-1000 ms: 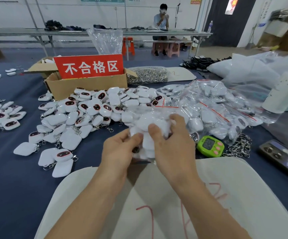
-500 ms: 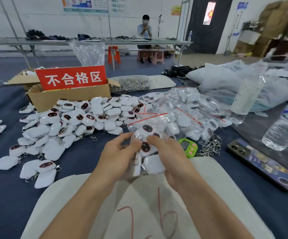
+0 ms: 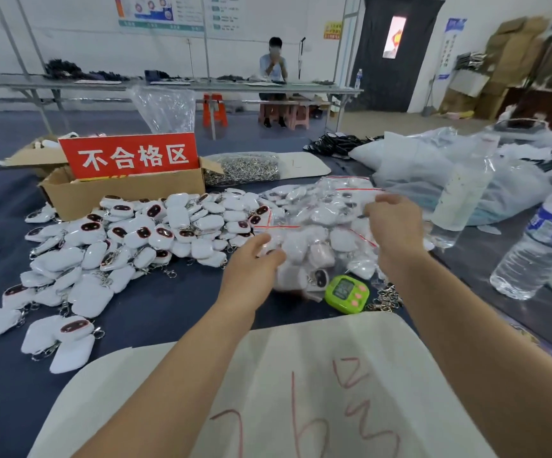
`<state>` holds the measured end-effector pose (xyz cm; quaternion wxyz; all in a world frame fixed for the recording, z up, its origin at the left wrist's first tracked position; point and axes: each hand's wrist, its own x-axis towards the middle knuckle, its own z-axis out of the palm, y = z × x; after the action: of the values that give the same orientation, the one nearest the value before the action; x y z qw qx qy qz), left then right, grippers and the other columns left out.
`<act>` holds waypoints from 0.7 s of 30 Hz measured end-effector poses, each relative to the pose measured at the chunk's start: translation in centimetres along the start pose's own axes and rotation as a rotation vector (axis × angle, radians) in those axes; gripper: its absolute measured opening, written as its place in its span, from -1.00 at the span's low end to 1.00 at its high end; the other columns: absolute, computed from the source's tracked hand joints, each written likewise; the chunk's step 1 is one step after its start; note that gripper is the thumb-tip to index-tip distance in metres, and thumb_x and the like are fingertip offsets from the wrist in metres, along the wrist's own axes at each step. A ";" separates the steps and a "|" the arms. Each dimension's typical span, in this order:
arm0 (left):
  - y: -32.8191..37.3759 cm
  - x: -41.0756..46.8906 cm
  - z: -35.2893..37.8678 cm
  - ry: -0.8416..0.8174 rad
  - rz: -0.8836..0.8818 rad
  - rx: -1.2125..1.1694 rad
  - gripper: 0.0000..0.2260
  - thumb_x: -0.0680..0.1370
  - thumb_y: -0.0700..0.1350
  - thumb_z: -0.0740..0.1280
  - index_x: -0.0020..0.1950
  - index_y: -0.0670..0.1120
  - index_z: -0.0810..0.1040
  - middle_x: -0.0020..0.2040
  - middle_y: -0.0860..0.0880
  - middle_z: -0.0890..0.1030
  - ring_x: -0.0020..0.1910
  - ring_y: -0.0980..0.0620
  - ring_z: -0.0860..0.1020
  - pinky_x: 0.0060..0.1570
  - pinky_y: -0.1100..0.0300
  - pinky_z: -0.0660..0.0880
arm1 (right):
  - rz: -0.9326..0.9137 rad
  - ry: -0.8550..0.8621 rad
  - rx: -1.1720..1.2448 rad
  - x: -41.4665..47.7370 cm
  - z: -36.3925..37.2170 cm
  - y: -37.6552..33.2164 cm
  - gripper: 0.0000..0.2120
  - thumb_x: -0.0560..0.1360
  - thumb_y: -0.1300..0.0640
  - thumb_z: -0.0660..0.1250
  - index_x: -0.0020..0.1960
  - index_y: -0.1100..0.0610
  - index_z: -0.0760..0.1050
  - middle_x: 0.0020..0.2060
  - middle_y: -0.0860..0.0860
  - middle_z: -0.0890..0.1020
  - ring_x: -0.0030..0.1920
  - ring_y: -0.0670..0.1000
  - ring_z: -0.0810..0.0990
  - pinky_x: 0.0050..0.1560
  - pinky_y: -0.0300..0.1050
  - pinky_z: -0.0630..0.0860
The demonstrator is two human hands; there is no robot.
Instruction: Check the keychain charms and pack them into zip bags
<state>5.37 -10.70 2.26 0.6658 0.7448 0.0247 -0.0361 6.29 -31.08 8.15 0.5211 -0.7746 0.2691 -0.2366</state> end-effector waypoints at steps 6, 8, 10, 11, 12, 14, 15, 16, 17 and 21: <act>-3.6 -0.8 -2.0 0.056 0.114 0.201 -0.59 0.55 -0.07 0.40 0.18 0.47 0.52 0.10 0.40 0.57 0.02 0.49 0.52 -0.02 0.42 0.38 | -0.259 -0.335 -0.093 -4.7 4.8 0.8 -0.65 0.40 0.35 0.26 -0.09 -0.04 0.68 -0.11 -0.10 0.73 -0.10 -0.08 0.67 -0.19 -0.26 0.50; -4.0 -0.9 -2.1 -0.025 0.132 0.277 -0.57 0.54 -0.11 0.39 0.23 0.40 0.53 0.09 0.33 0.64 -0.02 0.60 0.49 -0.02 0.47 0.39 | -0.347 -0.430 -0.193 -5.5 6.5 0.6 -0.64 0.43 0.36 0.27 -0.01 -0.04 0.67 0.06 -0.06 0.71 0.08 -0.04 0.66 -0.01 -0.24 0.51; -4.2 -1.2 -2.0 -0.075 0.166 0.345 -0.48 0.51 -0.22 0.32 0.33 0.30 0.52 0.07 0.34 0.65 0.02 0.61 0.48 -0.01 0.55 0.38 | -0.435 -0.523 -0.359 -5.7 8.1 0.1 -0.60 0.47 0.35 0.27 0.17 -0.02 0.64 0.24 -0.01 0.65 0.25 0.02 0.59 0.21 -0.16 0.49; -4.2 -1.4 -2.0 -0.110 0.187 0.362 -0.44 0.48 -0.28 0.27 0.31 0.30 0.53 0.05 0.39 0.64 0.06 0.58 0.49 0.01 0.58 0.37 | -0.477 -0.566 -0.449 -5.6 8.7 -0.1 -0.57 0.50 0.33 0.25 0.27 0.01 0.60 0.32 0.02 0.60 0.30 0.07 0.56 0.27 -0.11 0.48; -4.2 -1.6 -2.1 -0.166 0.197 0.363 -0.40 0.45 -0.33 0.23 0.30 0.29 0.54 0.06 0.41 0.65 0.12 0.51 0.52 0.07 0.55 0.39 | -0.532 -0.596 -0.561 -5.4 9.3 -0.4 -0.58 0.54 0.30 0.24 0.35 0.05 0.56 0.36 0.05 0.57 0.32 0.12 0.53 0.29 -0.05 0.47; -4.1 -1.8 -2.2 -0.296 0.214 0.361 -0.31 0.42 -0.40 0.16 0.30 0.29 0.56 0.16 0.37 0.65 0.25 0.35 0.55 0.24 0.35 0.44 | -0.659 -0.603 -0.844 -4.7 10.1 -0.8 -0.64 0.63 0.15 0.20 0.40 0.08 0.52 0.39 0.08 0.52 0.31 0.20 0.53 0.26 0.09 0.46; -4.1 -1.8 -2.2 -0.359 0.228 0.379 -0.29 0.42 -0.41 0.15 0.33 0.29 0.56 0.22 0.35 0.64 0.30 0.33 0.53 0.31 0.30 0.43 | -0.686 -0.600 -0.955 -4.1 10.5 -0.9 -0.62 0.66 0.02 0.16 0.43 0.07 0.47 0.42 0.09 0.48 0.33 0.22 0.52 0.26 0.14 0.44; -4.0 -1.8 -2.0 -0.404 0.244 0.417 -0.29 0.41 -0.40 0.14 0.36 0.27 0.55 0.26 0.34 0.61 0.32 0.37 0.49 0.36 0.34 0.39 | -0.653 -0.624 -1.019 -3.4 10.7 -1.0 -0.56 0.68 -0.10 0.12 0.50 0.04 0.38 0.46 0.09 0.44 0.38 0.22 0.49 0.27 0.17 0.41; -4.0 -1.9 -1.7 -0.416 0.267 0.468 -0.31 0.41 -0.36 0.15 0.37 0.26 0.56 0.27 0.36 0.60 0.31 0.42 0.47 0.35 0.43 0.34 | -0.602 -0.649 -1.065 -2.7 11.0 -1.1 -0.49 0.68 -0.18 0.08 0.55 0.01 0.29 0.51 0.09 0.40 0.41 0.23 0.46 0.28 0.19 0.40; -4.2 -2.0 -1.5 -0.213 0.282 0.484 -0.48 0.49 -0.25 0.21 0.30 0.25 0.59 0.11 0.36 0.66 0.14 0.33 0.56 0.08 0.45 0.40 | -0.569 -0.637 -1.204 -1.0 12.3 -1.1 -0.55 0.68 -0.06 0.09 0.52 0.06 0.30 0.45 0.11 0.45 0.36 0.26 0.49 0.22 0.20 0.42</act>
<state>3.05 -8.67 -1.53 0.4661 0.8701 -0.1581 -0.0262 13.65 -21.68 4.84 -0.0230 -0.9975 -0.0231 0.0625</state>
